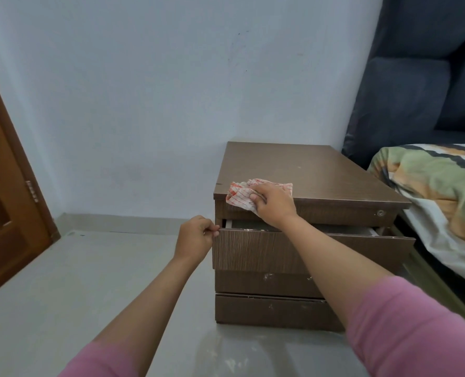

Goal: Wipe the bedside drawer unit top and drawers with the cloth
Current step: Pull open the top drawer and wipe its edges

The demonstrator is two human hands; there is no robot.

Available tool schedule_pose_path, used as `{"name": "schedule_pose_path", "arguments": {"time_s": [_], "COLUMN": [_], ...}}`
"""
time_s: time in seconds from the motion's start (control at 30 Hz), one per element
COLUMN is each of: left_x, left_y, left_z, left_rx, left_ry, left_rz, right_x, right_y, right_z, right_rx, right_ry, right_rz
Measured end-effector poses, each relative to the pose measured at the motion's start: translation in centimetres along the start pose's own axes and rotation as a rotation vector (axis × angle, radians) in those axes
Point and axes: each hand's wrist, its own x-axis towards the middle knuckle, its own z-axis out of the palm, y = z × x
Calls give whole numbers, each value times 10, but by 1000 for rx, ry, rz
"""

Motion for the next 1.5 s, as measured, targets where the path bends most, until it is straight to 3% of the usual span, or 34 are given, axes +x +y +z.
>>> {"name": "schedule_pose_path", "arguments": {"time_s": [0.23,0.4,0.7,1.1,1.5], "left_x": [-8,-6,-4,-7,-9], "left_y": [4,8,6,7,8], "left_z": [-10,-10,-10,-10,-10], "left_rx": [-1,28,37,28,27], "left_ry": [-60,-97,-94,-73,-66], "left_rz": [12,-12,-4,0,6], "right_x": [-5,-45,-85,-90,-98], "right_y": [-9,-25,-44,-43,-11], "right_z": [-8,5,50,53,38], "right_rx": [109,63,-54,-25,-106], "right_ry": [-15,304,99,196,263], "right_rz": [65,126,300,460,480]}}
